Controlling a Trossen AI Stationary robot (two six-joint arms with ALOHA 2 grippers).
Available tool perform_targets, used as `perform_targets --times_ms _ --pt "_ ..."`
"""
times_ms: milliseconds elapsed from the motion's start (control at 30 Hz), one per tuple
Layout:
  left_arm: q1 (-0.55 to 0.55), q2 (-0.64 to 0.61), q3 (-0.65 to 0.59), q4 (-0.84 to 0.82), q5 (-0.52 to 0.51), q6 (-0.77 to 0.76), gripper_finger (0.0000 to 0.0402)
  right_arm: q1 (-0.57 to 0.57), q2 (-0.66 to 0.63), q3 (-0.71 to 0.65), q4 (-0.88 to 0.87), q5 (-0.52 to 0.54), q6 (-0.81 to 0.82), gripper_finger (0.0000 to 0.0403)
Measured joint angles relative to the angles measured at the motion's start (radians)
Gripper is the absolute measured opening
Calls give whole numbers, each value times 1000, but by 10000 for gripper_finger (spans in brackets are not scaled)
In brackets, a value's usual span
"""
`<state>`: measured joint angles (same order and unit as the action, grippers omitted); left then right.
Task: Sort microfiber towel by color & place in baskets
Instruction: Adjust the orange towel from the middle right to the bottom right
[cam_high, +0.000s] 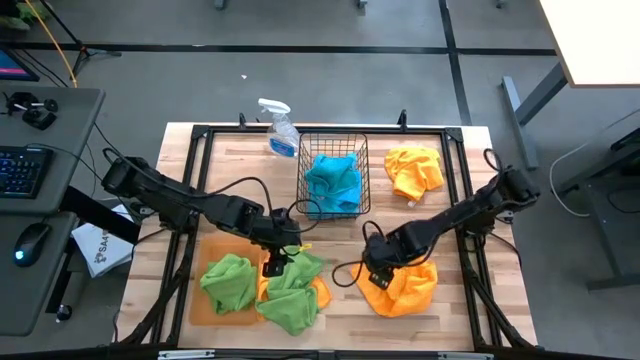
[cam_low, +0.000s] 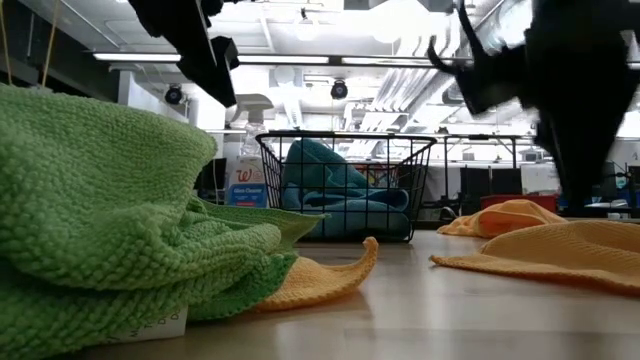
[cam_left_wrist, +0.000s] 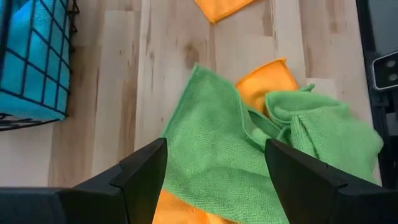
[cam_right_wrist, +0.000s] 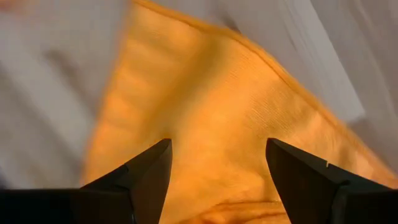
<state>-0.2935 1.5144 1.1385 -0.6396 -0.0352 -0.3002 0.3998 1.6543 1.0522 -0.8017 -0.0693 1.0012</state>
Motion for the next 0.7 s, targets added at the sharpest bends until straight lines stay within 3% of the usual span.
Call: perform_targets --times_ms 133,333,700 --pt "2 -52 0 -10 44 -14 259 26 5 -72 42 14 136 256" --pt "26 -199 0 -38 40 -52 259 54 6 -85 155 43 201 256" --pt "71 -432 0 -44 -228 -116 259 64 119 -79 125 88 218 252"
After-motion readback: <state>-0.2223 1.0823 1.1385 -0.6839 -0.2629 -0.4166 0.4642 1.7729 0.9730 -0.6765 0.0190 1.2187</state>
